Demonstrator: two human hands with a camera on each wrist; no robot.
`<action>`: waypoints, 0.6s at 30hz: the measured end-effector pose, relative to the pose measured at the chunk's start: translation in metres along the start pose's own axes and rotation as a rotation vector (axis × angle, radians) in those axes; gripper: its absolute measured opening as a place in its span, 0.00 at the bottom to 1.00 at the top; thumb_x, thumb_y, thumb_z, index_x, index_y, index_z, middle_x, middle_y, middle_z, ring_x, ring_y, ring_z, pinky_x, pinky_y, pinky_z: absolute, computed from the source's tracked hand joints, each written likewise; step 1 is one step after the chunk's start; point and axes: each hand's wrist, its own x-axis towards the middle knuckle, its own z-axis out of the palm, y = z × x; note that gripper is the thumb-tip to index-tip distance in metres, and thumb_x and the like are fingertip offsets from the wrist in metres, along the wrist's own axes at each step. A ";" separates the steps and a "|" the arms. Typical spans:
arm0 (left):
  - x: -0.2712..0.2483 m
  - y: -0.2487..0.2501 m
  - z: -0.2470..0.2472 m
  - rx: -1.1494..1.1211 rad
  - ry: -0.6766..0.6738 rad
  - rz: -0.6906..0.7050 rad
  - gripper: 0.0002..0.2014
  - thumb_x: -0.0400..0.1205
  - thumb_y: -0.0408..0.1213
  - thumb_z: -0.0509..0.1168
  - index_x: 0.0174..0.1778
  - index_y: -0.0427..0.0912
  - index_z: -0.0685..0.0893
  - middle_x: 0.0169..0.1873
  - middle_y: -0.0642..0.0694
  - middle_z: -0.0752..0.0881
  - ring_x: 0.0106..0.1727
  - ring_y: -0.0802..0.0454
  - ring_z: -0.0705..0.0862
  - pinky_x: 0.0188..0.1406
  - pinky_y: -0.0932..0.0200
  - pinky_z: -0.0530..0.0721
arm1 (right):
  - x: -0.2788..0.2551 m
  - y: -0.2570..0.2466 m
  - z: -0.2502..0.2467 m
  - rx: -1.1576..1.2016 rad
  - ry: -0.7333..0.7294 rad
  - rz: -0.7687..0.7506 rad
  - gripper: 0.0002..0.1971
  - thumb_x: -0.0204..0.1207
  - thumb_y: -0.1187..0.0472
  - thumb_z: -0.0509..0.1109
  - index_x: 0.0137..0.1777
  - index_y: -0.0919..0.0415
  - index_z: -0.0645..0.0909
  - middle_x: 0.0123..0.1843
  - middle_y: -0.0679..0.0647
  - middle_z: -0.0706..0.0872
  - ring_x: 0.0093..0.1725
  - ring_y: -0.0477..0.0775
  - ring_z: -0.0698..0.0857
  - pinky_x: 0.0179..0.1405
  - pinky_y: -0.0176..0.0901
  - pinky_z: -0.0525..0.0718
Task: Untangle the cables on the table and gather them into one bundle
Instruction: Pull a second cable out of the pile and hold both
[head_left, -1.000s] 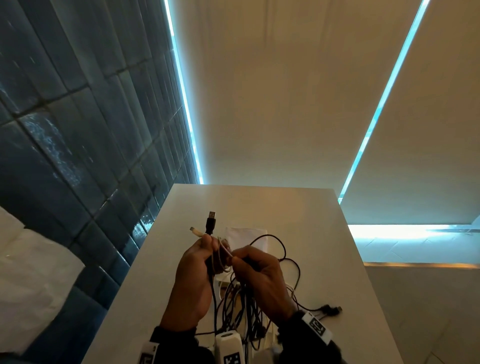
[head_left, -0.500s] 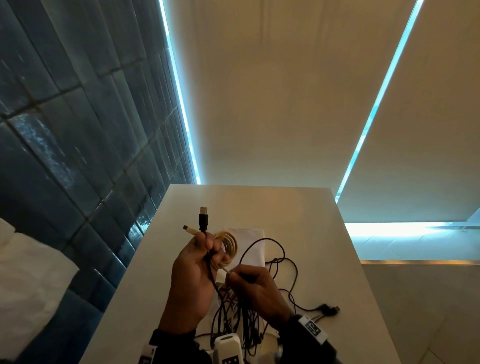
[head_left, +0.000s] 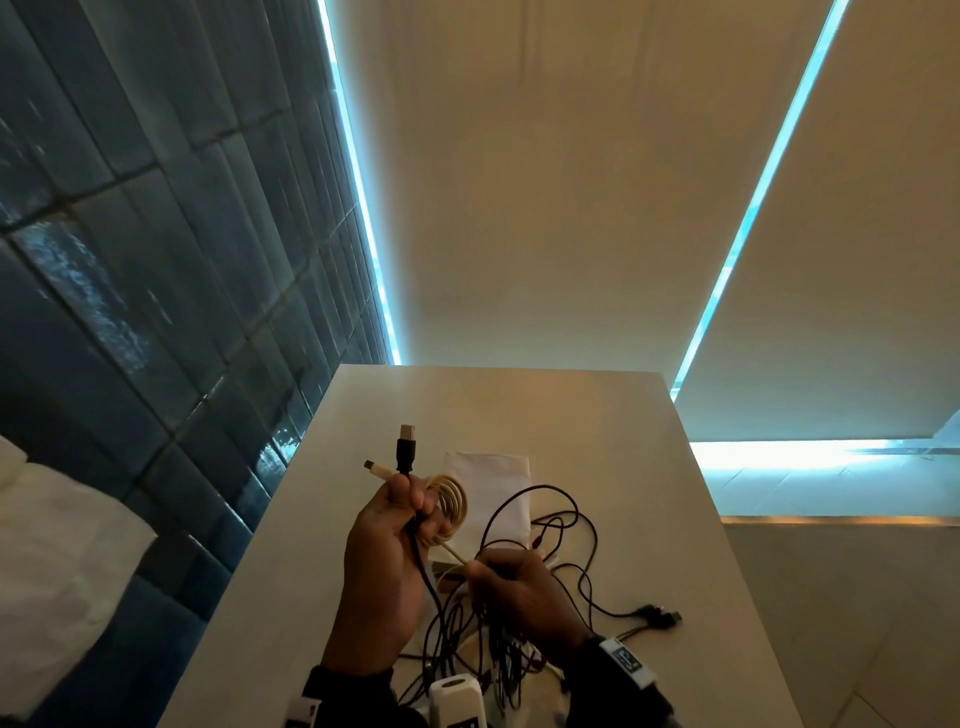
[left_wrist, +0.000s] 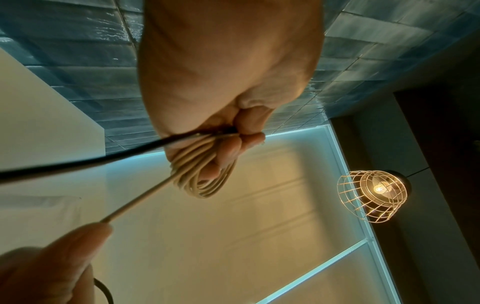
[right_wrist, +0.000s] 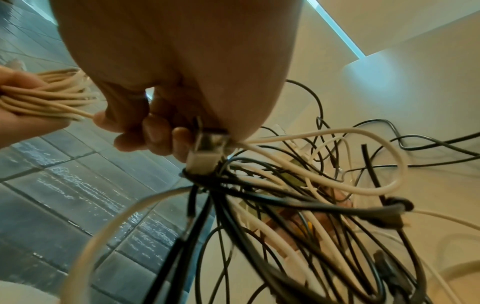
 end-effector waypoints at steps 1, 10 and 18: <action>0.000 0.000 0.000 0.004 0.003 -0.001 0.14 0.80 0.43 0.56 0.29 0.42 0.73 0.27 0.47 0.71 0.25 0.54 0.67 0.40 0.52 0.68 | -0.001 0.001 -0.001 0.003 -0.009 0.016 0.14 0.76 0.43 0.69 0.30 0.44 0.85 0.29 0.45 0.83 0.31 0.44 0.79 0.34 0.38 0.76; -0.002 0.002 0.002 0.016 0.010 0.017 0.20 0.87 0.37 0.50 0.28 0.43 0.74 0.26 0.48 0.72 0.25 0.54 0.67 0.40 0.52 0.69 | -0.010 0.015 -0.001 0.072 -0.017 0.097 0.15 0.79 0.47 0.67 0.32 0.42 0.87 0.34 0.58 0.78 0.33 0.49 0.78 0.36 0.39 0.79; -0.007 0.004 0.000 0.032 0.019 0.019 0.18 0.87 0.38 0.50 0.30 0.41 0.71 0.27 0.46 0.69 0.26 0.53 0.65 0.39 0.53 0.67 | -0.008 0.038 0.000 -0.016 0.048 0.106 0.20 0.78 0.42 0.67 0.38 0.60 0.85 0.40 0.73 0.85 0.39 0.73 0.85 0.45 0.68 0.84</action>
